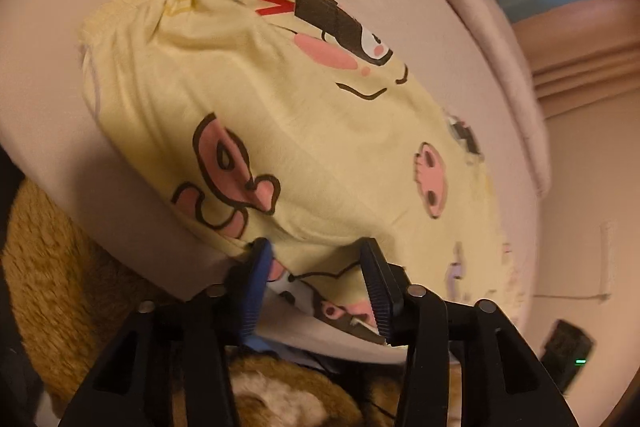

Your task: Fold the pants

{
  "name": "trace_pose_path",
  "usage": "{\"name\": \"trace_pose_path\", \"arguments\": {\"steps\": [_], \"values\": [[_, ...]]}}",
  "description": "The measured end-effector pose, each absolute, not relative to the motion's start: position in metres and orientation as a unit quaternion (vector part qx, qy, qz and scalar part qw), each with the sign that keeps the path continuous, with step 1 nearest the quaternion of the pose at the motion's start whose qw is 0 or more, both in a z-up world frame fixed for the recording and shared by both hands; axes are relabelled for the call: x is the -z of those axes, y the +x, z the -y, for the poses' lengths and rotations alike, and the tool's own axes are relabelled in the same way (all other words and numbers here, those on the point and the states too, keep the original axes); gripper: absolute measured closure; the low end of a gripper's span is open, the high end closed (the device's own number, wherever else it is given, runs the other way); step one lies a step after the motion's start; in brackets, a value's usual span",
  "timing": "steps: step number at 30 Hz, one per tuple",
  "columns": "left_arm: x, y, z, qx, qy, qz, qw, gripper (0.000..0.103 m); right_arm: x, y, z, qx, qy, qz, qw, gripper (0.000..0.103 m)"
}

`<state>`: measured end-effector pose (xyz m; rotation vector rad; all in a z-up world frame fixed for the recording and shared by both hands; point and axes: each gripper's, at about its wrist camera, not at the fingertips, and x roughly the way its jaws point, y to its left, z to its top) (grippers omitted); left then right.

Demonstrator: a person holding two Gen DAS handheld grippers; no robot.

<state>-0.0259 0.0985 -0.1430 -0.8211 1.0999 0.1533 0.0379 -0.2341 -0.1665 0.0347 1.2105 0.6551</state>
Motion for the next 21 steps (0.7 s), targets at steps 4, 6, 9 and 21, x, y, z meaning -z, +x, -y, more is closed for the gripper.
{"name": "trace_pose_path", "arguments": {"steps": [4,6,9,21], "values": [[0.142,-0.033,-0.094,-0.103,-0.342,-0.509,0.783,0.096,0.167,0.037,0.233,-0.301,0.015,-0.556,0.775,0.06],[0.141,-0.042,-0.101,-0.099,-0.366,-0.505,0.775,0.099,0.168,0.038,0.235,-0.301,0.021,-0.556,0.775,0.06],[0.124,-0.054,-0.096,-0.104,-0.341,-0.492,0.795,0.101,0.165,0.036,0.236,-0.297,0.017,-0.557,0.775,0.062],[0.141,-0.056,-0.093,-0.154,-0.277,-0.544,0.777,0.101,0.171,0.031,0.229,-0.298,0.005,-0.561,0.772,0.059]]}}
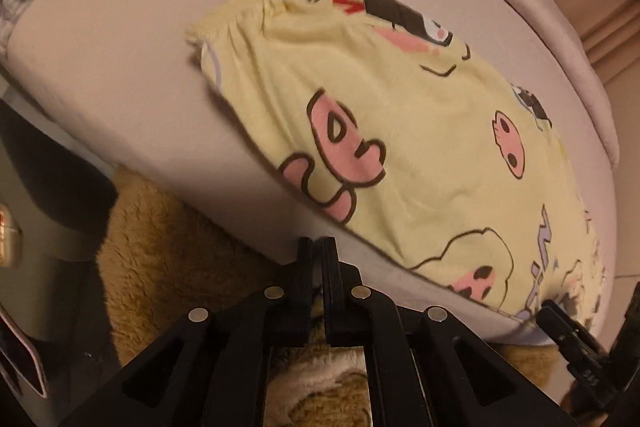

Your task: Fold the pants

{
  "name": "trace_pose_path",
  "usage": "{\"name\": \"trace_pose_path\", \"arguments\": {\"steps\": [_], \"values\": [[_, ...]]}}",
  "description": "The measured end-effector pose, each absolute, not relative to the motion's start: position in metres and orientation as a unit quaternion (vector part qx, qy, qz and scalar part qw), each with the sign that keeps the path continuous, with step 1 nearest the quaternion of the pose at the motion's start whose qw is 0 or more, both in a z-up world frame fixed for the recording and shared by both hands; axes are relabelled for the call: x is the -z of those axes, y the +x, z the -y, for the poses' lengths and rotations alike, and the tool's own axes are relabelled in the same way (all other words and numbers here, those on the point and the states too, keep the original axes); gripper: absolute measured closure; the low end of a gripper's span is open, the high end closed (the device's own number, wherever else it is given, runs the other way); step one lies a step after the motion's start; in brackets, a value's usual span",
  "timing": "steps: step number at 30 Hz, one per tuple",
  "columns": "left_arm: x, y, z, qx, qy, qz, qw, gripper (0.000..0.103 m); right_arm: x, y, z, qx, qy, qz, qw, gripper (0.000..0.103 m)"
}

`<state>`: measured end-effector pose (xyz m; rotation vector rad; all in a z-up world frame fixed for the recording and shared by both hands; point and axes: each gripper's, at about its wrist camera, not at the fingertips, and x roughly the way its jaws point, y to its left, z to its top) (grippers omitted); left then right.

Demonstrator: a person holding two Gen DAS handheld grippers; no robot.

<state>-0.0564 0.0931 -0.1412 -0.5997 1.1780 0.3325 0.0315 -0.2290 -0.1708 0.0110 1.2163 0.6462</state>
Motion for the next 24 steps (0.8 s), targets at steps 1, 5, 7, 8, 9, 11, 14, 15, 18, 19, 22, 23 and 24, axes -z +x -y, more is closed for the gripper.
{"name": "trace_pose_path", "arguments": {"steps": [1,5,7,8,9,11,14,15,18,19,22,23,24], "values": [[0.138,-0.057,-0.096,-0.143,-0.293,-0.542,0.774,0.101,0.17,0.03,0.229,-0.3,0.003,-0.558,0.774,0.06],[0.112,-0.048,-0.091,-0.129,-0.282,-0.517,0.798,0.101,0.166,0.026,0.24,-0.303,0.015,-0.56,0.771,0.062],[0.1,-0.037,-0.077,-0.111,-0.256,-0.504,0.817,0.101,0.161,0.031,0.253,-0.278,0.029,-0.549,0.788,0.062],[0.097,-0.03,-0.069,-0.092,-0.246,-0.498,0.826,0.101,0.159,0.033,0.256,-0.266,0.029,-0.543,0.796,0.061],[0.097,-0.024,-0.06,-0.073,-0.237,-0.495,0.832,0.101,0.158,0.037,0.262,-0.247,0.027,-0.536,0.807,0.061],[0.1,-0.007,-0.04,-0.033,-0.216,-0.497,0.84,0.1,0.162,0.044,0.271,-0.208,0.02,-0.535,0.818,0.062],[0.13,0.016,-0.022,-0.022,-0.197,-0.543,0.816,0.1,0.172,0.042,0.281,-0.204,0.03,-0.535,0.819,0.062],[0.141,0.016,-0.022,-0.031,-0.194,-0.554,0.809,0.101,0.172,0.038,0.283,-0.204,0.028,-0.534,0.82,0.062],[0.141,0.006,-0.022,-0.04,-0.179,-0.539,0.822,0.1,0.174,0.025,0.288,-0.204,0.016,-0.539,0.817,0.062],[0.141,0.005,-0.023,-0.04,-0.177,-0.542,0.821,0.1,0.174,0.022,0.294,-0.203,0.02,-0.543,0.815,0.062],[0.136,-0.006,-0.035,-0.038,-0.189,-0.553,0.811,0.101,0.169,0.023,0.32,-0.177,0.036,-0.538,0.823,0.062],[0.135,-0.008,-0.037,-0.039,-0.187,-0.558,0.807,0.101,0.167,0.025,0.33,-0.155,0.033,-0.531,0.832,0.061],[0.133,-0.01,-0.037,-0.039,-0.18,-0.564,0.805,0.101,0.165,0.029,0.342,-0.127,0.03,-0.521,0.843,0.061]]}}
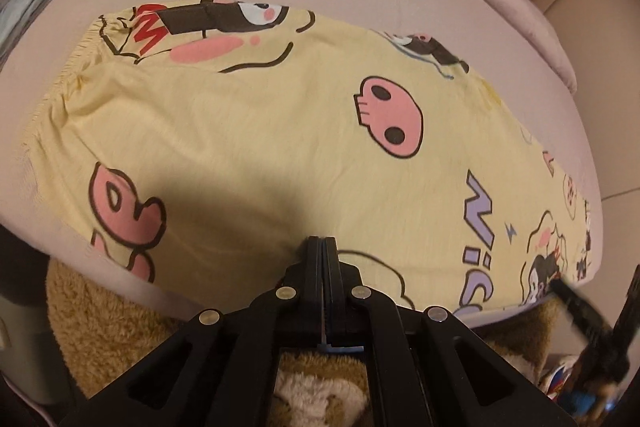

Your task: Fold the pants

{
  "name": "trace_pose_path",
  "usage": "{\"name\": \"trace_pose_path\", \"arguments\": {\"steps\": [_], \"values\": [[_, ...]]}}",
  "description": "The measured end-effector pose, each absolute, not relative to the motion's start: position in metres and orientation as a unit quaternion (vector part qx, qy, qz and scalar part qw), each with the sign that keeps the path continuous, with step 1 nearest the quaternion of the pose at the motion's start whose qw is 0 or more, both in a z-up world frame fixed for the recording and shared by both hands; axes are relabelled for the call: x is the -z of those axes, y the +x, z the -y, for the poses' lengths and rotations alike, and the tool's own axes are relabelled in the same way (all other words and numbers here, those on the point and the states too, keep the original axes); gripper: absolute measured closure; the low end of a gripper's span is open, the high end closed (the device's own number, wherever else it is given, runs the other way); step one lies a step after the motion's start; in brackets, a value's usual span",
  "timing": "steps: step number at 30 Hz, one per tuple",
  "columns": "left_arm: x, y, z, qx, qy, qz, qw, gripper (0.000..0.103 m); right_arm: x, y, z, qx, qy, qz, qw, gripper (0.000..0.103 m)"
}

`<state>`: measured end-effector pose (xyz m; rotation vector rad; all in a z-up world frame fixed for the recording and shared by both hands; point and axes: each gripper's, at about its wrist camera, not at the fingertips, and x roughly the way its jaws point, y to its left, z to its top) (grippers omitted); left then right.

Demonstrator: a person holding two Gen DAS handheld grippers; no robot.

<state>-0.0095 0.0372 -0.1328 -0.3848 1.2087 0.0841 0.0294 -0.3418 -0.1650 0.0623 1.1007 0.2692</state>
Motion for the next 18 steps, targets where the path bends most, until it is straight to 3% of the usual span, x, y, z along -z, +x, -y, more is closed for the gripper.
{"name": "trace_pose_path", "arguments": {"steps": [3,6,12,18], "values": [[0.118,0.003,-0.019,-0.029,-0.14,-0.583,0.8,0.1,0.163,0.045,0.393,-0.045,0.051,-0.505,0.86,0.055],[0.096,0.019,0.014,0.016,-0.128,-0.546,0.827,0.1,0.167,0.059,0.446,0.0,0.095,-0.493,0.865,0.046],[0.091,0.06,0.097,0.113,-0.073,-0.534,0.835,0.095,0.174,0.059,0.509,0.088,0.111,-0.488,0.861,0.046],[0.115,0.074,0.126,0.135,-0.072,-0.569,0.808,0.095,0.165,0.057,0.572,0.147,0.156,-0.45,0.867,0.041]]}}
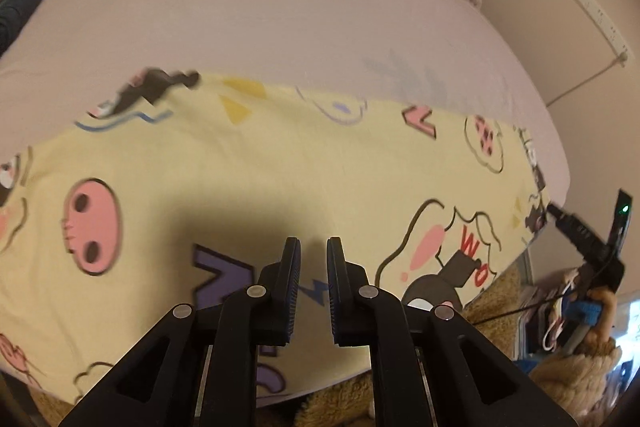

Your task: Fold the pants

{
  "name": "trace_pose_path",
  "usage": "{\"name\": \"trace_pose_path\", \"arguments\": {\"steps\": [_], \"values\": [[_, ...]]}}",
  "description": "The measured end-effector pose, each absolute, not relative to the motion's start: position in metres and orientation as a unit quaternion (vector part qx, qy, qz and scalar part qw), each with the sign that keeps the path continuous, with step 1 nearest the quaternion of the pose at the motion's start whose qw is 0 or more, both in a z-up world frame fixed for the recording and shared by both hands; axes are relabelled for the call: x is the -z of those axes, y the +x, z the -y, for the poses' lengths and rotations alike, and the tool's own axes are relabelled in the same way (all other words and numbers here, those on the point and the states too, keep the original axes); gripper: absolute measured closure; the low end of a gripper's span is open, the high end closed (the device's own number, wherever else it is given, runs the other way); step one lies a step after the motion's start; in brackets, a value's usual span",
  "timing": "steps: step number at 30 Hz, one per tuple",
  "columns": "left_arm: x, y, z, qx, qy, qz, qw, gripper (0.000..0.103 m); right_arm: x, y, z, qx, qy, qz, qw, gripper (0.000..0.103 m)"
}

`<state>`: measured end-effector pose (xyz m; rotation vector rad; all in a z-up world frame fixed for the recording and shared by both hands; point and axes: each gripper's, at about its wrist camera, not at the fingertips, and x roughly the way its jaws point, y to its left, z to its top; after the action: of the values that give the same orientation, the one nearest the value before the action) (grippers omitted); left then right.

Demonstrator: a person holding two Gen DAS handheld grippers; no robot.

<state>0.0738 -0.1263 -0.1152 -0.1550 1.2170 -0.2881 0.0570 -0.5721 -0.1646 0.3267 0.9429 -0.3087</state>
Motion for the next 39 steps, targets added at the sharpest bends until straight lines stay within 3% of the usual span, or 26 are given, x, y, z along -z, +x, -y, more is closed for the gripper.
{"name": "trace_pose_path", "arguments": {"steps": [9,13,15,17,24,27,29,35,39], "values": [[0.123,0.063,0.11,0.133,-0.097,-0.587,0.792,0.09,0.181,0.087,0.582,0.103,0.198,-0.433,0.873,0.035],[0.122,0.062,0.106,0.147,-0.118,-0.585,0.789,0.068,0.178,0.092,0.565,0.092,0.196,-0.414,0.884,0.04],[0.12,0.061,0.105,0.152,-0.129,-0.582,0.788,0.063,0.176,0.09,0.561,0.096,0.177,-0.411,0.889,0.058],[0.117,0.06,0.101,0.158,-0.141,-0.578,0.788,0.062,0.169,0.096,0.561,0.077,0.186,-0.403,0.893,0.09],[0.106,0.061,0.074,0.159,-0.184,-0.555,0.796,0.061,0.092,0.085,0.484,-0.06,0.138,-0.33,0.932,0.091],[0.106,0.063,0.062,0.168,-0.22,-0.546,0.791,0.054,0.074,0.078,0.404,-0.194,0.099,-0.334,0.917,0.091],[0.109,0.065,0.056,0.173,-0.25,-0.54,0.784,0.047,0.083,0.075,0.361,-0.266,0.099,-0.352,0.892,0.09],[0.135,0.075,0.054,0.185,-0.287,-0.567,0.749,0.046,0.175,0.08,0.252,-0.33,0.045,-0.463,0.822,0.09],[0.133,0.082,0.064,0.205,-0.285,-0.563,0.748,0.046,0.164,0.085,0.26,-0.334,0.065,-0.446,0.828,0.09]]}}
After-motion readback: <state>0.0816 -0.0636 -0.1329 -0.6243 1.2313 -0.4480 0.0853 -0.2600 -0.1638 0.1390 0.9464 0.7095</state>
